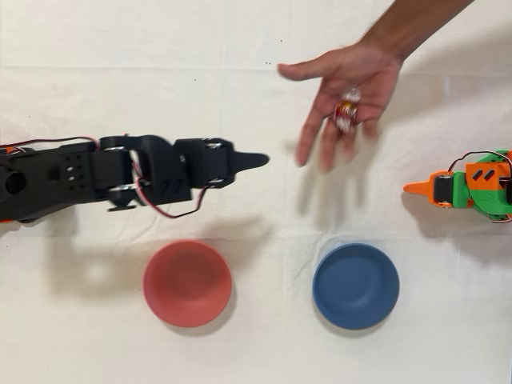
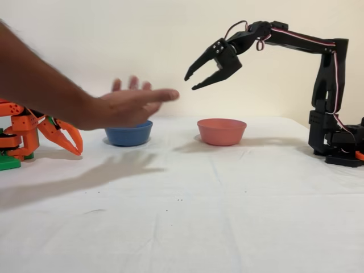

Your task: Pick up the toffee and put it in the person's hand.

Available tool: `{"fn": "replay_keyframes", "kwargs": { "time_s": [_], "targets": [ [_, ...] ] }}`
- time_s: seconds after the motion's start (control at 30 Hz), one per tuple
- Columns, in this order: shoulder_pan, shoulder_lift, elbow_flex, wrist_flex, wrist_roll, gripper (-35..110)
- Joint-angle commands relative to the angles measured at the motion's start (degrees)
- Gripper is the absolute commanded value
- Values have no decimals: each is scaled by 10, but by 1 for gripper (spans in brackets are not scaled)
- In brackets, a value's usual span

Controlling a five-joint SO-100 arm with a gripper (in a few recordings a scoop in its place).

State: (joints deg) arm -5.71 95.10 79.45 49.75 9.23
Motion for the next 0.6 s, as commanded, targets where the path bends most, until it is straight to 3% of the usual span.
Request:
{"fn": "replay_keyframes", "kwargs": {
  "time_s": [0.0, 0.57],
  "targets": [
    [9, 113, 63, 14, -3, 9],
    [38, 485, 501, 15, -11, 3]
  ]
}}
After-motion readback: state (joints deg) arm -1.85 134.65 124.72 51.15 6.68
